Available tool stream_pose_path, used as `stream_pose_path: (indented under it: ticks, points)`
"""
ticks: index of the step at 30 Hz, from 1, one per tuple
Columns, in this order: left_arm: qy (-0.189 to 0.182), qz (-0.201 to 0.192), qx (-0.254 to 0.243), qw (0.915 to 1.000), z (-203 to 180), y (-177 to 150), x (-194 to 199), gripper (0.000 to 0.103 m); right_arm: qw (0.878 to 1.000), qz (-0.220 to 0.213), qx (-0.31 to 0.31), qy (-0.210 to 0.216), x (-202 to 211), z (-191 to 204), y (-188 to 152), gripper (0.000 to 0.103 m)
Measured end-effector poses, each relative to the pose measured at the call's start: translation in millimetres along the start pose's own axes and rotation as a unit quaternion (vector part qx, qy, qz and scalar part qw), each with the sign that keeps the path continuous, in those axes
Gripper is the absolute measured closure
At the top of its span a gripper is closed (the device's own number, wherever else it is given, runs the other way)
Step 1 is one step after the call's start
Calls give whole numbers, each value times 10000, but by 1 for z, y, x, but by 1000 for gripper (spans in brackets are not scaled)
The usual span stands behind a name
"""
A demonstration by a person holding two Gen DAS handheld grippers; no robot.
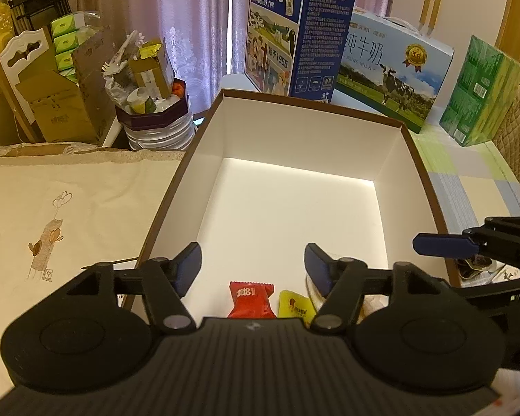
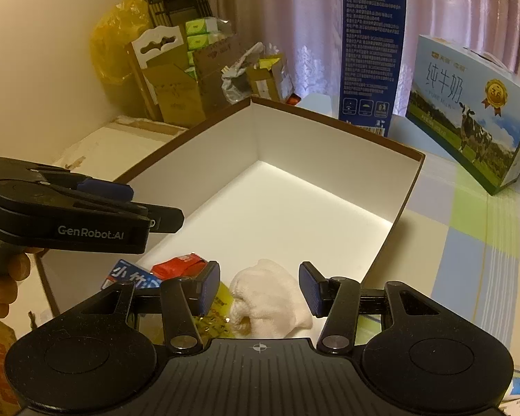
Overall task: Organize objects
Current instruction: 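Open both tools to drop the packet and towel into the box, then move both tools back toward the table items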
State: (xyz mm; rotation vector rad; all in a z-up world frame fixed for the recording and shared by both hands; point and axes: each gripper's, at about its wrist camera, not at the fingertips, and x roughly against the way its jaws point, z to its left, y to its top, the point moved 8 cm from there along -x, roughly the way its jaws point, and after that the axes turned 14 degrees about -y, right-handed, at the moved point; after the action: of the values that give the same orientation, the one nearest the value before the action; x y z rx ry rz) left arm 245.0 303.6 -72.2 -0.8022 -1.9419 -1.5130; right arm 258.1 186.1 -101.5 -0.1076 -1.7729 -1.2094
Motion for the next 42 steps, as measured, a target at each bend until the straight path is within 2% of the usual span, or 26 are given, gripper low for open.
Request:
stream_pose_path:
  ticks: [5,10,26,42]
  points:
    - [54,-29,30,10000,0,-5,17,30,9999,-38,-93,76,13,-1,-1,55]
    - [67,-19,130,9999,-1,-15,32,28,9996,-87,-214,162,29,-2,-4,55]
    - [-180,-35,195,9996,-41,-41,62,28,9978,-267,-525,306,87,-9,-25,54]
    - [-421,78,-36,9991,-103,-57,70,28,9953,-256,-900,240,129,-52,-56,54]
